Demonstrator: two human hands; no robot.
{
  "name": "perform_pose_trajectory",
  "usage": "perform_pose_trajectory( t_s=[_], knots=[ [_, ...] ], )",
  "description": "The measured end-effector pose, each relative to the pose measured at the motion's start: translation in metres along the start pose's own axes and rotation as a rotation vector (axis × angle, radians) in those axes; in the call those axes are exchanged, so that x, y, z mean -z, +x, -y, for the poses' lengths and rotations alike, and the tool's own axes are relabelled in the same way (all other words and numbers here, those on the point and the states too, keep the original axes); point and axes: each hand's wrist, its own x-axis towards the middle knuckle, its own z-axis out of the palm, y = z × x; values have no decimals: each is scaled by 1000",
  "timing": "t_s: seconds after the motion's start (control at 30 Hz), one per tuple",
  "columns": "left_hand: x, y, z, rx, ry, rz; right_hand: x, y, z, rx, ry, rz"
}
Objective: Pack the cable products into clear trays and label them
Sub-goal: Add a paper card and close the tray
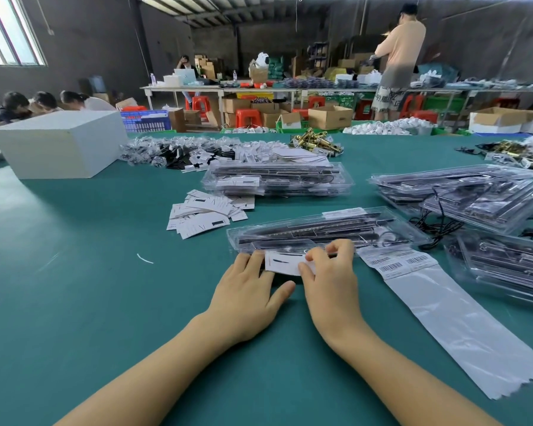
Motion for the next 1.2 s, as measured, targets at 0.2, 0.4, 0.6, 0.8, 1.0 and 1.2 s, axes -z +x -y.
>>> perform_pose_trajectory(
  t_s=[0.2, 0.4, 0.6, 0.8, 1.0, 1.2],
  knots=[
    [3, 1, 1, -3, 20, -1, 3, -3, 10, 244, -422, -31],
    [6, 0, 2, -12, 8, 11, 5, -1, -1, 314, -325, 94],
    [6, 0, 2, -17, 25, 29, 5, 1, 3, 357, -287, 63],
    [6, -1, 1, -21, 29, 29, 3, -5, 3, 373, -265, 83],
    [8, -7, -1, -22, 61, 32, 2, -9, 5, 366, -249, 126],
    [11, -12, -10, -16, 104, 27, 7, -12, 4, 385, -241, 166]
  ],
)
